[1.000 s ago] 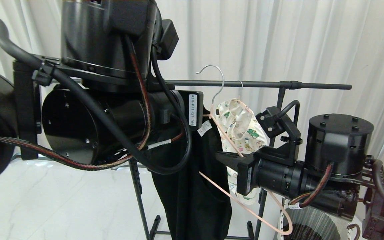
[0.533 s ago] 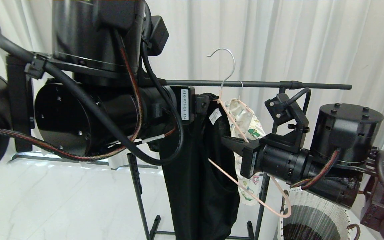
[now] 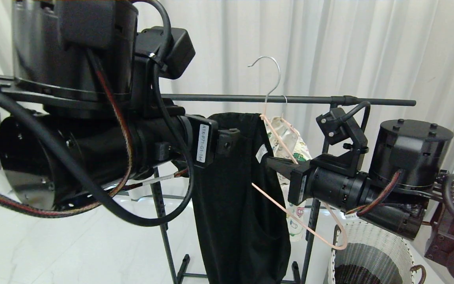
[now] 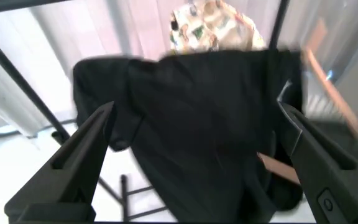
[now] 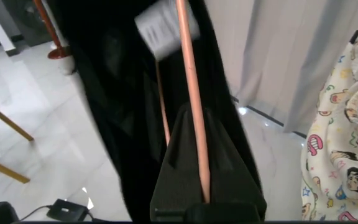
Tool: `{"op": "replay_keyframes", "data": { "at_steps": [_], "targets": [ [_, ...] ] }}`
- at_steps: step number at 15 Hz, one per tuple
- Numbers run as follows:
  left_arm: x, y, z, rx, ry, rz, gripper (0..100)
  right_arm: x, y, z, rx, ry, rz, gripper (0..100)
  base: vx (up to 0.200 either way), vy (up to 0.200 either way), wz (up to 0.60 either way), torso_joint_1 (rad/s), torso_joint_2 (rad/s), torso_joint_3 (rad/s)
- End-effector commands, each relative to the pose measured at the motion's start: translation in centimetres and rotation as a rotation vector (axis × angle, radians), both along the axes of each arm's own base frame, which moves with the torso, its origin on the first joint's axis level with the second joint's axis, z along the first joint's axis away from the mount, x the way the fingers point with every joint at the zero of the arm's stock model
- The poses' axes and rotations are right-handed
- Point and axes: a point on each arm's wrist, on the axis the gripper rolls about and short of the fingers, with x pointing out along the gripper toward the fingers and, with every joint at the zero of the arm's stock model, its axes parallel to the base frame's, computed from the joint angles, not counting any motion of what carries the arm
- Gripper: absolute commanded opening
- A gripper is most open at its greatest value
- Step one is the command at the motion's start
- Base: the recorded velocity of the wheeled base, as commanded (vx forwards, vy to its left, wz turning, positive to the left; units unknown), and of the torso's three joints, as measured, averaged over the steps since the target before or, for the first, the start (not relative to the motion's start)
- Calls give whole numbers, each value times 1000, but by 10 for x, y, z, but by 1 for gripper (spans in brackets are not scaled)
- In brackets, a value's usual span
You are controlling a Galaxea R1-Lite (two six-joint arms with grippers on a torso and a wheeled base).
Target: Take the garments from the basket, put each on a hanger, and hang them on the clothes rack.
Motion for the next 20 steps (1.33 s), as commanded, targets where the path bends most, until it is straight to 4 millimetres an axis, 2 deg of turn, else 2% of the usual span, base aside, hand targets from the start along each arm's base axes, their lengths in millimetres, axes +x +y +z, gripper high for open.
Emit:
{"op": "replay_keyframes", "data": {
  "at_steps": [1, 4, 5, 8, 12, 14, 16, 20],
  "targets": [
    [-8, 3, 0, 5, -3, -25, 100, 0, 0, 2, 12, -10, 1, 0, 0, 0, 0, 0, 0, 0],
    [-10, 1, -4, 19, 8, -38, 100, 2, -3, 3, 6, -23, -23, 0, 0, 0, 0, 0, 0, 0],
    [-13, 5, -11, 40, 21, -38, 100, 2, -6, 2, -10, -39, -31, 0, 0, 0, 0, 0, 0, 0],
    [-39, 33, -23, 44, 48, -112, 100, -11, -23, -5, -41, -63, 6, 0, 0, 0, 0, 0, 0, 0],
    [-63, 68, -45, 98, 30, -178, 100, -30, -54, -27, -130, -79, 151, 0, 0, 0, 0, 0, 0, 0],
    [-76, 78, -60, 90, -4, -312, 100, -38, -59, -39, -158, -93, 236, 0, 0, 0, 0, 0, 0, 0],
    [-82, 86, -78, 157, -14, -438, 100, -43, -62, -52, -187, -105, 312, 0, 0, 0, 0, 0, 0, 0],
    [-85, 85, -86, 151, 8, -638, 100, -60, -66, -72, -230, -137, 486, 0, 0, 0, 0, 0, 0, 0]
  ]
}}
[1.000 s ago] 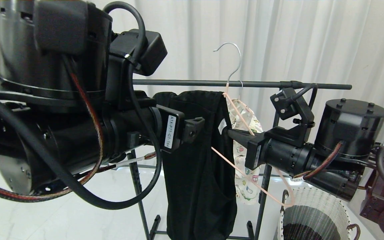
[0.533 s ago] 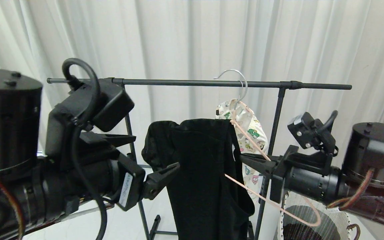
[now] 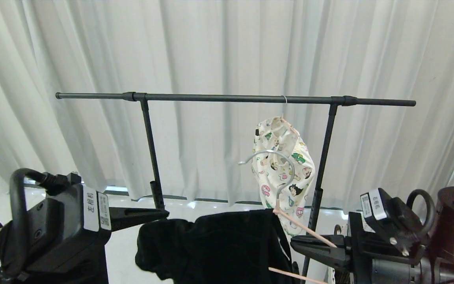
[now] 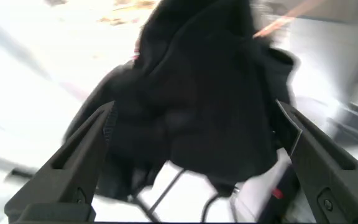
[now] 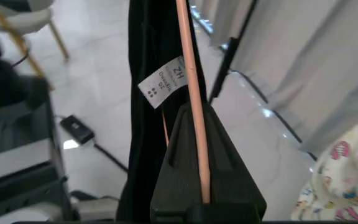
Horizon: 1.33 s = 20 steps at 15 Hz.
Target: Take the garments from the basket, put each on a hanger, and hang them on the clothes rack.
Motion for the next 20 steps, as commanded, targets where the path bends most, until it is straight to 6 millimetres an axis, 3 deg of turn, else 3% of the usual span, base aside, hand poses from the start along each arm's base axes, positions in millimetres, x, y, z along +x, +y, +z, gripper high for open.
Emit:
{"op": "replay_keyframes", "data": {
  "at_steps": [1, 6, 11, 18, 19, 20],
  "targets": [
    [-1, 0, -4, 3, 18, -27, 100, -9, -5, -16, -56, -5, 81, 0, 0, 0, 0, 0, 0, 0],
    [-25, -12, -23, 49, 69, -224, 100, -19, 4, -20, -68, -29, 182, 0, 0, 0, 0, 0, 0, 0],
    [-12, -24, -41, 130, 151, -193, 100, -32, 12, -18, -57, -51, 257, 0, 0, 0, 0, 0, 0, 0],
    [-7, -25, -50, 160, 183, -174, 100, -30, 15, -13, -43, -80, 262, 0, 0, 0, 0, 0, 0, 0],
    [-6, -26, -49, 159, 180, -173, 0, -30, 16, -13, -44, -79, 262, 0, 0, 0, 0, 0, 0, 0],
    [-6, -25, -49, 157, 179, -173, 0, -30, 16, -13, -44, -79, 262, 0, 0, 0, 0, 0, 0, 0]
  ]
}}
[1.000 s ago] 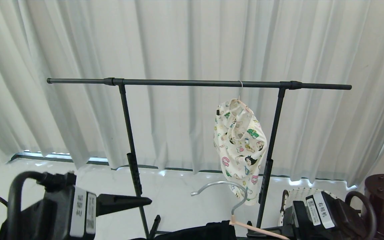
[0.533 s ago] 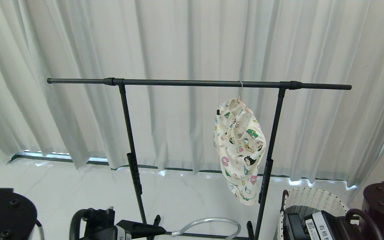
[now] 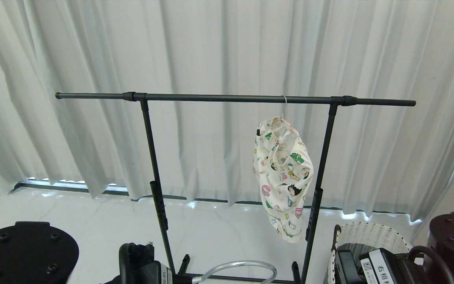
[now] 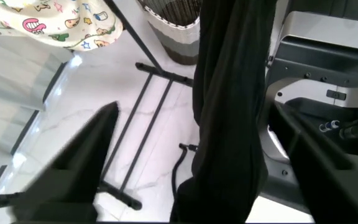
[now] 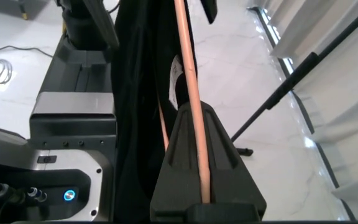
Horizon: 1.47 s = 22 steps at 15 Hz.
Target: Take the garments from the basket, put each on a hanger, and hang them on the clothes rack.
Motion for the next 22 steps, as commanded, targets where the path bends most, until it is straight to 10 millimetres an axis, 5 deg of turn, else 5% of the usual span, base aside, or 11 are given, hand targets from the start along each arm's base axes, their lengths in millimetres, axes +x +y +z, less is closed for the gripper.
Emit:
{"op": "replay_keyframes", "data": {
  "at_steps": [1, 7, 8, 14, 19, 22],
  "targets": [
    [1, -1, -1, 5, 4, 0, 0, 0, 0, 0, 1, -1, 1, 0, 0, 0, 0, 0, 0, 0],
    [1, -2, -2, 9, 6, 1, 0, 1, 0, -1, -6, -4, -15, 0, 0, 0, 0, 0, 0, 0],
    [2, -1, -2, 7, 4, 5, 0, 1, 0, -2, -14, -16, -43, 100, 0, 0, 0, 0, 0, 0],
    [9, 10, -11, 54, -2, 122, 0, 7, -4, -2, -22, -32, -131, 100, 0, 0, 0, 0, 0, 0],
    [31, 25, -14, 159, -85, 411, 0, 41, -35, -11, -63, -2, -356, 100, 0, 0, 0, 0, 0, 0],
    [49, 20, 8, 74, -159, 470, 0, 51, -41, -28, -178, 95, -578, 100, 0, 0, 0, 0, 0, 0]
  ]
}}
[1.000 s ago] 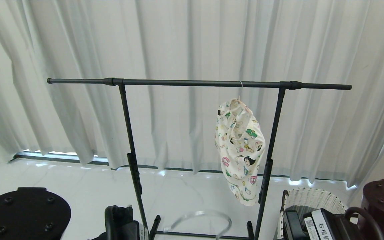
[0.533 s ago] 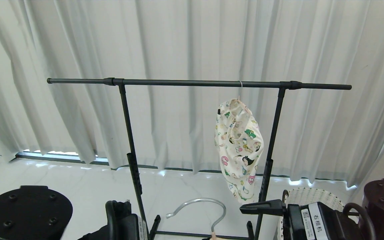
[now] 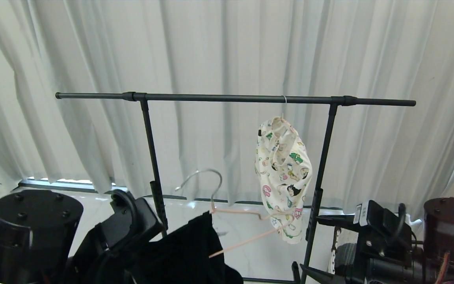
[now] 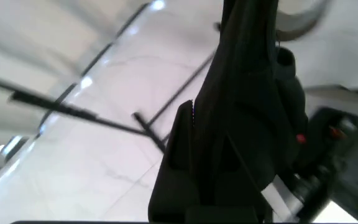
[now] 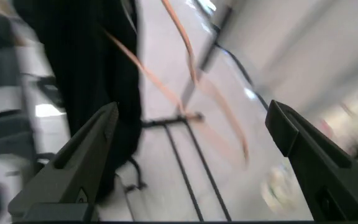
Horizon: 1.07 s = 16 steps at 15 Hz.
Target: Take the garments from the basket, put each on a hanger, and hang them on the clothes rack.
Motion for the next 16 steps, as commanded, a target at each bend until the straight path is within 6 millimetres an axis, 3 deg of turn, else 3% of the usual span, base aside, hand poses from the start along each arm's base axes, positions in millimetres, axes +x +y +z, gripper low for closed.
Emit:
{"op": "replay_keyframes", "data": {
  "at_steps": [1, 4, 6, 9, 13, 16],
  "targets": [
    [12, -5, 13, -30, -39, 20, 0, 7, 4, -13, -18, 125, -70, 100, 0, 0, 0, 0, 0, 0],
    [16, -7, 24, -54, -71, 31, 0, 19, 29, -7, 104, 261, -142, 100, 0, 0, 0, 0, 0, 0],
    [19, -9, 33, -83, -105, 34, 0, 39, 55, 0, 204, 305, -278, 100, 0, 0, 0, 0, 0, 0],
    [29, -18, 43, -131, -161, 28, 0, 41, 69, -8, 202, 327, -314, 100, 0, 0, 0, 0, 0, 0],
    [27, -23, 46, -139, -174, 1, 0, 48, 96, -1, 268, 304, -329, 100, 0, 0, 0, 0, 0, 0],
    [27, -23, 46, -140, -175, 1, 0, 44, 99, 1, 269, 301, -314, 100, 0, 0, 0, 0, 0, 0]
  ]
}}
